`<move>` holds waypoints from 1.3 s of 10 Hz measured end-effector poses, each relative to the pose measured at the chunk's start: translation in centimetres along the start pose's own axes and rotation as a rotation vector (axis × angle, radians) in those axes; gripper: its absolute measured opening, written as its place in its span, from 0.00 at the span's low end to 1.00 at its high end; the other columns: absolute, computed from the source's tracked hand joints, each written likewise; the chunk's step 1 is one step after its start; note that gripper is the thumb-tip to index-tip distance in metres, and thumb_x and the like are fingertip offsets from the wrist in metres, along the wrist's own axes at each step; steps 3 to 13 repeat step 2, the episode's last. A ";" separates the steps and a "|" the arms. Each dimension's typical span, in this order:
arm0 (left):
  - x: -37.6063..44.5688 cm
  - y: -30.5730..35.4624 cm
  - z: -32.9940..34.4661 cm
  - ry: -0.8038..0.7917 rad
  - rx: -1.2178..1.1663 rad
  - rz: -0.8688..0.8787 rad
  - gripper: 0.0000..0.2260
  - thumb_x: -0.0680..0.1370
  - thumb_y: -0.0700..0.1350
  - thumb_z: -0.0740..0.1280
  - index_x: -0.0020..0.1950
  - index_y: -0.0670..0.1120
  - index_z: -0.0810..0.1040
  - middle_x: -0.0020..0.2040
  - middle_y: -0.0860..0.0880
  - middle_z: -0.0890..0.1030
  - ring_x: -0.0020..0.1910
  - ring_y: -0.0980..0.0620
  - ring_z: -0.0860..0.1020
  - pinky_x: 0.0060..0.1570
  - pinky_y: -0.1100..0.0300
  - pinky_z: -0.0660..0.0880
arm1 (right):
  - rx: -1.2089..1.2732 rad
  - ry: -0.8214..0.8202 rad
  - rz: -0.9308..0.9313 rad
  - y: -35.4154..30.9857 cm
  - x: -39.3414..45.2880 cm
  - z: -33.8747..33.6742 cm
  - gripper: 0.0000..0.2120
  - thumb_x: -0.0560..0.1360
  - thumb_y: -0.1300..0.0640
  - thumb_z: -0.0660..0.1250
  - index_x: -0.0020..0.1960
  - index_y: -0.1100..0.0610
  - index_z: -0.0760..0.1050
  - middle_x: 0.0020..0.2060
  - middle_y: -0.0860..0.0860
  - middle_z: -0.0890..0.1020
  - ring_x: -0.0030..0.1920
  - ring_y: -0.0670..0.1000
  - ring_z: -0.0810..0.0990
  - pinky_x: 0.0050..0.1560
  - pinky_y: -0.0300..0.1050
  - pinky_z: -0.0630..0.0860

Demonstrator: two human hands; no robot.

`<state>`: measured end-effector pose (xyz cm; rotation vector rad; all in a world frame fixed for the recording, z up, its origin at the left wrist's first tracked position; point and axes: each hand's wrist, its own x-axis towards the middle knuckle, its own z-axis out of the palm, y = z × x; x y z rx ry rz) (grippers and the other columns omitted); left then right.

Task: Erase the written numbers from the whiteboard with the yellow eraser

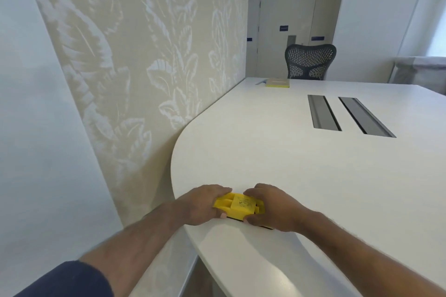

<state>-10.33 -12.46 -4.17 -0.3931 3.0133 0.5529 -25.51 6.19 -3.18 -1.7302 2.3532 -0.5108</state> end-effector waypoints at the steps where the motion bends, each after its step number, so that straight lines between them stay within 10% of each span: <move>1: -0.7 -0.6 -0.3 0.022 -0.006 -0.051 0.43 0.75 0.59 0.72 0.82 0.53 0.51 0.82 0.53 0.58 0.79 0.53 0.58 0.77 0.57 0.56 | 0.022 -0.016 -0.012 -0.2 0.7 -0.5 0.35 0.66 0.31 0.69 0.68 0.45 0.69 0.54 0.43 0.75 0.54 0.45 0.73 0.55 0.44 0.73; 2: -2.3 -1.5 -1.7 0.241 0.164 -0.116 0.50 0.73 0.68 0.67 0.82 0.50 0.41 0.83 0.53 0.48 0.81 0.54 0.49 0.76 0.62 0.44 | -0.033 0.096 -0.070 -0.9 2.4 -1.2 0.41 0.67 0.26 0.63 0.72 0.47 0.65 0.60 0.43 0.75 0.61 0.46 0.71 0.62 0.43 0.69; 13: -2.3 -1.5 -1.7 0.241 0.164 -0.116 0.50 0.73 0.68 0.67 0.82 0.50 0.41 0.83 0.53 0.48 0.81 0.54 0.49 0.76 0.62 0.44 | -0.033 0.096 -0.070 -0.9 2.4 -1.2 0.41 0.67 0.26 0.63 0.72 0.47 0.65 0.60 0.43 0.75 0.61 0.46 0.71 0.62 0.43 0.69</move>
